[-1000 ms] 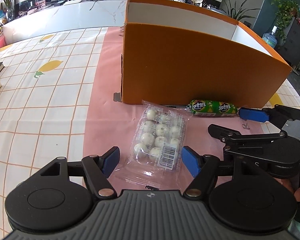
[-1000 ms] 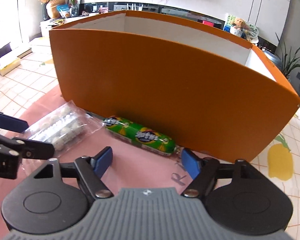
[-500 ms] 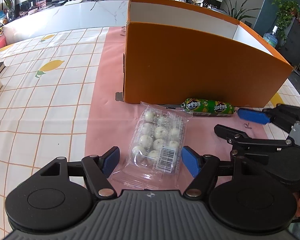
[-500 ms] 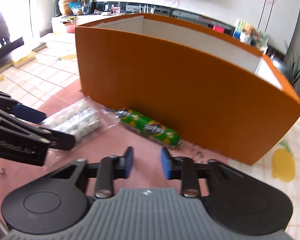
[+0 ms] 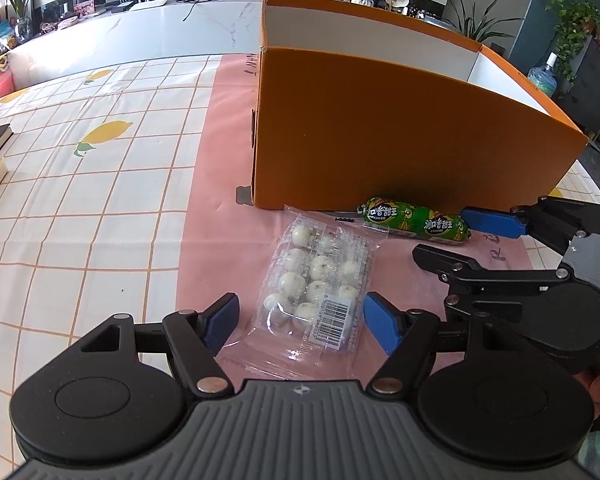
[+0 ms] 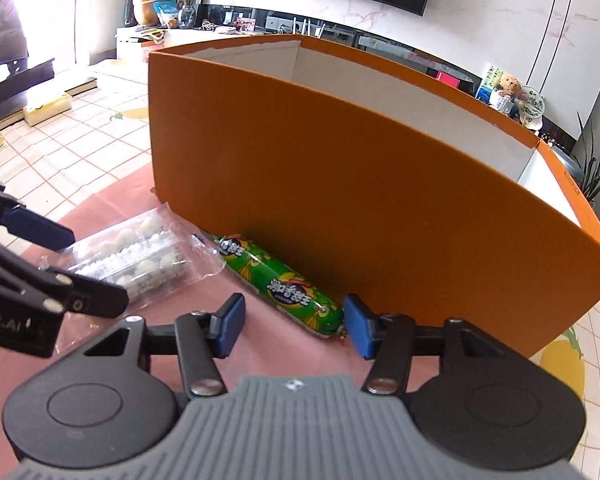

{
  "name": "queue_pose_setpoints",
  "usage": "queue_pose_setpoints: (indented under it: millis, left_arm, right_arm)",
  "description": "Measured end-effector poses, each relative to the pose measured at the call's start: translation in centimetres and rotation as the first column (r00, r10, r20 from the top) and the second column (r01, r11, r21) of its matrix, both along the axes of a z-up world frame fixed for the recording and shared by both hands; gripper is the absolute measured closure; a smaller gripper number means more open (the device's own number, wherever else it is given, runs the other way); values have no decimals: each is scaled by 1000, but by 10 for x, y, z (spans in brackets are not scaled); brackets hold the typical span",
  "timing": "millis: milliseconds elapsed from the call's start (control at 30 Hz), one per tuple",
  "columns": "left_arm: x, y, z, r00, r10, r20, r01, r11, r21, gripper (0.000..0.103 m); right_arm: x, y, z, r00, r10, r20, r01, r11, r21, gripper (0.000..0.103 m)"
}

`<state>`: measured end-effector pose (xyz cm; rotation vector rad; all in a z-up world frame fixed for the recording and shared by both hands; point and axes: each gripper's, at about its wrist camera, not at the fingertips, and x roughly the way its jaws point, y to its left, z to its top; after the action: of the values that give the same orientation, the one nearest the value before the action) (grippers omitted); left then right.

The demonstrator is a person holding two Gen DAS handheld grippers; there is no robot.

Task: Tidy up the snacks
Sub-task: 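Grasp the clear candy pack with the left gripper while the right gripper grasps the green sausage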

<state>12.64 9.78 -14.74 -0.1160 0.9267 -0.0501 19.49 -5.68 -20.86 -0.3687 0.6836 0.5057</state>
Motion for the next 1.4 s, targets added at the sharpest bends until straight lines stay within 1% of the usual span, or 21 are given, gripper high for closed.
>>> queue_pose_setpoints:
  millis: [133, 200, 267, 367, 500, 600, 633, 933, 1067, 1133, 1267, 1333, 1400]
  left_arm:
    - [-1, -1, 1, 1000, -12, 5, 12, 1000, 19, 19]
    - [-1, -2, 0, 1000, -26, 10, 25, 999, 35, 19]
    - [-1, -2, 0, 999, -34, 13, 33, 999, 41, 19]
    - [0, -2, -2, 999, -45, 18, 44, 998, 40, 19]
    - [1, -6, -3, 997, -77, 27, 76, 996, 52, 19]
    - [3, -8, -4, 996, -86, 31, 83, 993, 83, 20]
    - [4, -8, -5, 995, -91, 31, 88, 993, 77, 20]
    - [10, -10, -7, 995, -89, 44, 85, 993, 82, 20]
    - [10, -11, -7, 995, -86, 41, 82, 993, 83, 20]
    - [9, -13, -7, 995, -88, 40, 84, 993, 87, 20]
    - [8, -16, -8, 995, -94, 37, 90, 991, 98, 20]
    - [10, -16, -8, 994, -101, 38, 97, 991, 92, 15]
    - [11, -16, -9, 994, -105, 42, 101, 991, 88, 14]
  right_arm:
    - [-11, -3, 6, 1000, 12, -20, -12, 1000, 24, 63]
    - [-15, -7, 10, 999, 23, -47, -20, 998, 55, 71]
    - [-18, -10, 12, 997, 25, -74, -18, 996, 91, 73]
    - [-19, -13, 13, 997, 23, -77, -14, 992, 125, 73]
    - [-9, -3, 11, 999, 15, -42, -10, 994, 112, 73]
    - [-2, 3, 8, 999, 25, -25, -23, 995, 94, 73]
    - [-2, 3, 7, 999, 25, -23, -23, 995, 92, 73]
    - [5, -4, 5, 998, 7, -56, 1, 990, 140, 71]
    - [6, -8, 7, 993, -23, -113, 40, 987, 153, 74]
    - [6, -13, 10, 984, -46, -172, 76, 982, 172, 77]
    - [1, -25, 14, 961, -84, -264, 138, 971, 196, 79]
    - [-4, -31, 15, 949, -95, -301, 161, 966, 203, 79]
    - [-7, -36, 15, 945, -98, -313, 172, 961, 216, 78]
